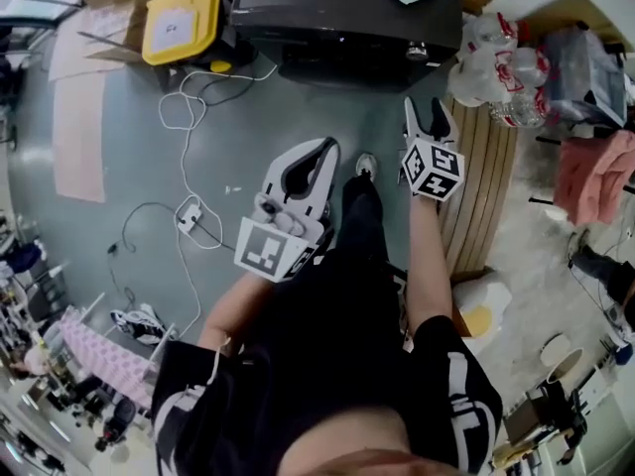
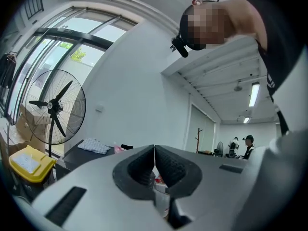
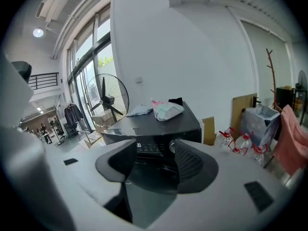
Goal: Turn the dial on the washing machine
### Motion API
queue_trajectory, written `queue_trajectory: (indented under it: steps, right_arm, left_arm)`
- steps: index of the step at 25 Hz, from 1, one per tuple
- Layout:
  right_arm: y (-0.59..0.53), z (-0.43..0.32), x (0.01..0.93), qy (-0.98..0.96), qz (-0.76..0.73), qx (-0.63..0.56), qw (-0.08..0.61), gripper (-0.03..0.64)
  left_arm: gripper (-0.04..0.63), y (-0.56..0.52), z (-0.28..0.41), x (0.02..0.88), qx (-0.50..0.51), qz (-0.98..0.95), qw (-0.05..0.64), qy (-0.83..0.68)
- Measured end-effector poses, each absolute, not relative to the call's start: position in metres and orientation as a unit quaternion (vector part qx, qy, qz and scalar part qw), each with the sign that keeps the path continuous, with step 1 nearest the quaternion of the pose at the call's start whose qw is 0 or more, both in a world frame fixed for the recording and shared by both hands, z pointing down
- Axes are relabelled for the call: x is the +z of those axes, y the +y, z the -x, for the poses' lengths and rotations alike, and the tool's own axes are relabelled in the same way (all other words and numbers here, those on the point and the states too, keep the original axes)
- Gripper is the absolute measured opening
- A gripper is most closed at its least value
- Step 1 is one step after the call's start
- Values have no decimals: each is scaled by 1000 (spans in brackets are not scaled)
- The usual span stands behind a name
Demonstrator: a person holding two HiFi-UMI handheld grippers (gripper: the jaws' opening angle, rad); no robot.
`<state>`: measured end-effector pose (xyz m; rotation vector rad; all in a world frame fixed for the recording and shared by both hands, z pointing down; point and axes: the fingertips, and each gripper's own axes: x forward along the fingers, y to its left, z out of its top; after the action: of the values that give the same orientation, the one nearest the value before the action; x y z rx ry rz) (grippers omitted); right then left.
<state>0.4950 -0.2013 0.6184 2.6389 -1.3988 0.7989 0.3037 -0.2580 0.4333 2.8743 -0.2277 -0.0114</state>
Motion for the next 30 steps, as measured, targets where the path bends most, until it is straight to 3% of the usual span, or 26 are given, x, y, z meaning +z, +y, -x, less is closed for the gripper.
queue_trajectory:
  steps: [11, 20, 23, 27, 30]
  right_arm:
    - [-254, -623, 772, -425, -839, 339, 2, 314]
    - [-269, -659, 795, -421, -843, 336, 17, 298]
    - [-273, -659, 794, -413, -848, 329, 53, 287]
    - [-277, -655, 793, -391, -858, 268, 198, 287]
    - [-276, -654, 796, -385, -859, 256, 221, 287]
  left_arm:
    - [23, -280, -395, 522, 17, -982, 166, -87]
    - [23, -285, -418, 552, 25, -978, 180, -98]
    - [22, -287, -417, 554, 26, -978, 182, -100]
    - [23, -285, -415, 555, 27, -978, 177, -104]
    - [23, -282, -411, 559, 28, -978, 179, -106]
